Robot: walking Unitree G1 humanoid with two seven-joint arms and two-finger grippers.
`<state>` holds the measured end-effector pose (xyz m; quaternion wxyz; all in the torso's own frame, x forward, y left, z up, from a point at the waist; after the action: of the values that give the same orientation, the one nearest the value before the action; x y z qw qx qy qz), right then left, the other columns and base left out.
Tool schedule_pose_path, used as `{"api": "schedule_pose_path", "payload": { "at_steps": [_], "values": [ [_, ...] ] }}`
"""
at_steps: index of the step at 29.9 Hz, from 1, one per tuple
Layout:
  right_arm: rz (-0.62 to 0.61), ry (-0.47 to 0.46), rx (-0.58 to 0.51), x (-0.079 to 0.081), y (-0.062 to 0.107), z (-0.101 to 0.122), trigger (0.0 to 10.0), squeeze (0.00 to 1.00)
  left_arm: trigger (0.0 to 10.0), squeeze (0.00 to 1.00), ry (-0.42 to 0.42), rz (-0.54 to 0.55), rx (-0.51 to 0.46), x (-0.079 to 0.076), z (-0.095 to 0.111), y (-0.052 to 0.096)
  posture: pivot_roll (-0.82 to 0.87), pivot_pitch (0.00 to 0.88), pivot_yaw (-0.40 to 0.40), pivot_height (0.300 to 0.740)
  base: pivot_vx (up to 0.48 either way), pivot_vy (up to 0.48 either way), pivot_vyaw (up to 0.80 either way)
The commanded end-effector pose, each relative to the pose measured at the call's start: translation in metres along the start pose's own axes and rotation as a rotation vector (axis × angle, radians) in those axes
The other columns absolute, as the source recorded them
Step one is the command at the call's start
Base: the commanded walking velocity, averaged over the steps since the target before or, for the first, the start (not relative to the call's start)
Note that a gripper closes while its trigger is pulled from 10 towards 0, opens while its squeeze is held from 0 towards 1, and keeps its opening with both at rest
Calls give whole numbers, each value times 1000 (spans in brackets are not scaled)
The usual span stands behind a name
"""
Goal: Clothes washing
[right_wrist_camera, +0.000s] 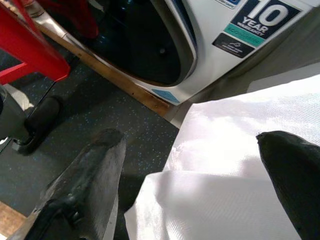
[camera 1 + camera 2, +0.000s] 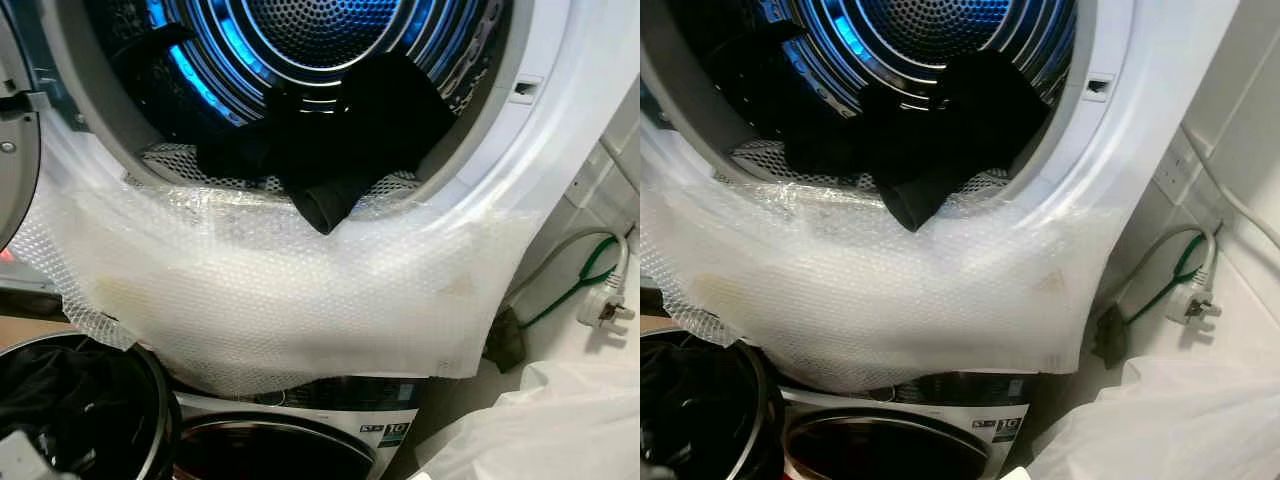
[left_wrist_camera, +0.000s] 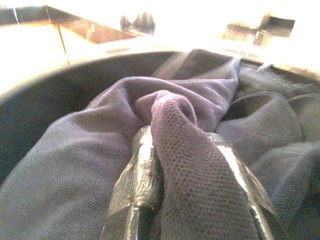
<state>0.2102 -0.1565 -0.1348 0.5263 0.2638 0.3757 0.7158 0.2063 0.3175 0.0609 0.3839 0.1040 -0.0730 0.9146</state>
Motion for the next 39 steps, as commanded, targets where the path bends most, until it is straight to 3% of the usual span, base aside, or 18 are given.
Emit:
{"api": "schedule_pose_path", "payload": {
  "at_steps": [1,6,7,13,14,15,17,18,19,21,22,25,26,30,31,32,36,39],
  "values": [
    [12,7,17,2,-1,0,10000,0,0,0,-28,-7,-156,-5,40,5,245,0,-98,740,0,0,0],
    [28,20,4,8,-4,10,10000,0,0,0,-57,20,-267,2,75,10,274,0,-99,740,0,0,0],
    [43,22,-18,13,-7,22,10000,0,0,0,-37,-29,-332,-5,95,12,294,0,-104,740,0,0,0],
    [50,23,-31,16,-8,30,10000,0,0,0,-104,-271,-522,-47,136,28,306,0,-109,740,0,0,0],
    [52,25,-31,17,-8,30,10000,0,0,0,-125,-350,-575,-60,146,35,306,0,-108,740,0,0,0],
    [58,26,-31,17,-8,31,10000,0,0,0,-137,-520,-637,-87,159,50,306,0,-111,740,0,0,0],
    [60,28,-27,16,-8,29,10000,0,0,0,-48,-705,-626,-112,169,66,304,0,-111,740,0,0,0],
    [60,28,-27,16,-8,29,10000,0,0,0,-48,-705,-626,-112,169,66,304,0,-111,740,0,0,0],
    [56,23,-23,15,-8,28,10000,0,0,0,-18,-831,-620,-126,173,77,299,0,-108,740,0,0,0],
    [53,19,-18,14,-7,26,10000,0,0,0,42,-933,-599,-134,178,86,297,0,-108,740,0,0,0],
    [50,7,-11,13,-7,23,10000,0,0,0,104,-1096,-560,-142,182,99,297,0,-107,740,0,0,0],
    [55,1,-2,14,-7,20,10000,0,0,0,124,-1309,-506,-143,179,118,291,0,-104,740,0,0,0],
    [58,0,2,15,-6,18,10000,0,0,0,109,-1466,-451,-138,171,131,291,0,-101,740,0,0,0],
    [58,-2,3,15,-7,18,10000,0,0,0,65,-1610,-399,-133,162,143,290,0,-101,740,0,0,0],
    [62,-5,8,16,-7,17,10000,0,0,0,26,-1797,-355,-121,153,160,289,0,-99,740,0,0,0],
    [64,-8,11,17,-7,16,10000,0,0,0,83,-1915,-318,-116,155,166,290,0,-98,740,0,0,0],
    [68,-10,12,19,-7,16,10000,0,0,0,106,-2053,-296,-114,158,176,281,0,-93,740,0,0,0],
    [67,-16,8,19,-7,18,10000,0,0,0,35,-2133,-317,-120,156,183,272,0,-84,740,0,0,0]
  ]
}}
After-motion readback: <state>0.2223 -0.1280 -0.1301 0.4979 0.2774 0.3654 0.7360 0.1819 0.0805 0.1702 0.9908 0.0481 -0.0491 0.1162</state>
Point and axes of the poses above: a point about 5 cm out from each wrist's last joint towards the gripper, its own y axis pointing back from the gripper into the wrist, its own z axis along the axis of the wrist's last joint, x = y × z, the point moved 6 cm from there along -y, pointing out of the wrist towards the gripper, and after that the axes turned 14 degrees about -y, right-handed, at the moved point
